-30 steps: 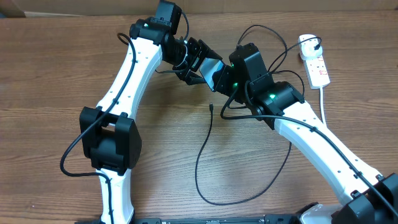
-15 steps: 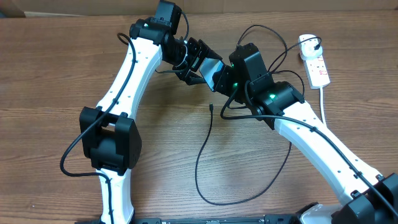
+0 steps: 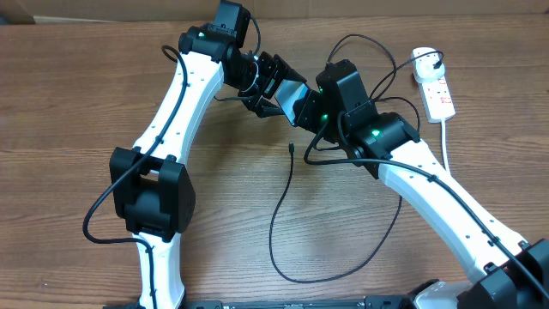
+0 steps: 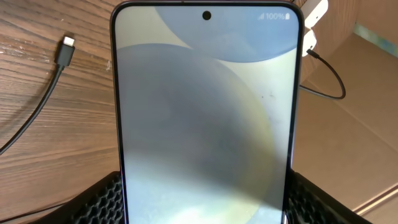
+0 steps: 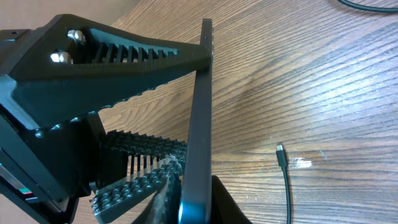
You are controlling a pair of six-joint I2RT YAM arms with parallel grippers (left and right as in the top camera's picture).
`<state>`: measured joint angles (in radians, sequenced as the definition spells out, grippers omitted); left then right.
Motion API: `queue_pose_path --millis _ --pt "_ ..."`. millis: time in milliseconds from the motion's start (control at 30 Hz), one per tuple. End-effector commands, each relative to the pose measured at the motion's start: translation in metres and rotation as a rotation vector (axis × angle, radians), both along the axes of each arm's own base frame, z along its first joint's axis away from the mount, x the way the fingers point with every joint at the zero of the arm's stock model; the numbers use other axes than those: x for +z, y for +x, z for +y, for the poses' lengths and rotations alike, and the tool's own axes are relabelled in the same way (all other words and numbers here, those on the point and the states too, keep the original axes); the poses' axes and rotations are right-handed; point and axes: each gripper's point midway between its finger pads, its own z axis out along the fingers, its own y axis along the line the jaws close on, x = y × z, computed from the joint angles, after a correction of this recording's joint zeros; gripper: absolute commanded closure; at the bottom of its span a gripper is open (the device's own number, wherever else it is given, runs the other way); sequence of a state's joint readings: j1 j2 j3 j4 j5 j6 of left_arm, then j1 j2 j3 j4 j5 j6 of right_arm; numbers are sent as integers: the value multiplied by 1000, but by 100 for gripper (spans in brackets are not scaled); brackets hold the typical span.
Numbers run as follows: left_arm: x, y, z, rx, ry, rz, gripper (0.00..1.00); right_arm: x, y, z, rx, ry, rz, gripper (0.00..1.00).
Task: Plug charger to phone and switch on socket
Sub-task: 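Close the right gripper on the phone's edge beside the left gripper, then open the left gripper and pull the right gripper with the phone rightward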
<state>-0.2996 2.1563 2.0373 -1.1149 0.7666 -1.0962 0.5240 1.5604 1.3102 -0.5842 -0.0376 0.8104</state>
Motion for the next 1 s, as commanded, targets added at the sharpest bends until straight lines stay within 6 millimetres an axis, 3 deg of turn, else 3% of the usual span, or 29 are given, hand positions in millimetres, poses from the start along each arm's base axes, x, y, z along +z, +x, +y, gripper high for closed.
queue_pose_path --millis 0,633,733,967 --pt "28 -5 -6 -26 -50 -53 32 11 2 0 0 14 -24 90" --pt "28 -7 -10 -76 -45 -101 25 10 1 -1 0 10 -19 92" --pt "27 -6 -9 -80 -39 -109 0 10 1 -1 0 11 -19 95" --pt "25 -4 -7 -82 -21 -127 0 10 1 -1 0 11 -20 96"
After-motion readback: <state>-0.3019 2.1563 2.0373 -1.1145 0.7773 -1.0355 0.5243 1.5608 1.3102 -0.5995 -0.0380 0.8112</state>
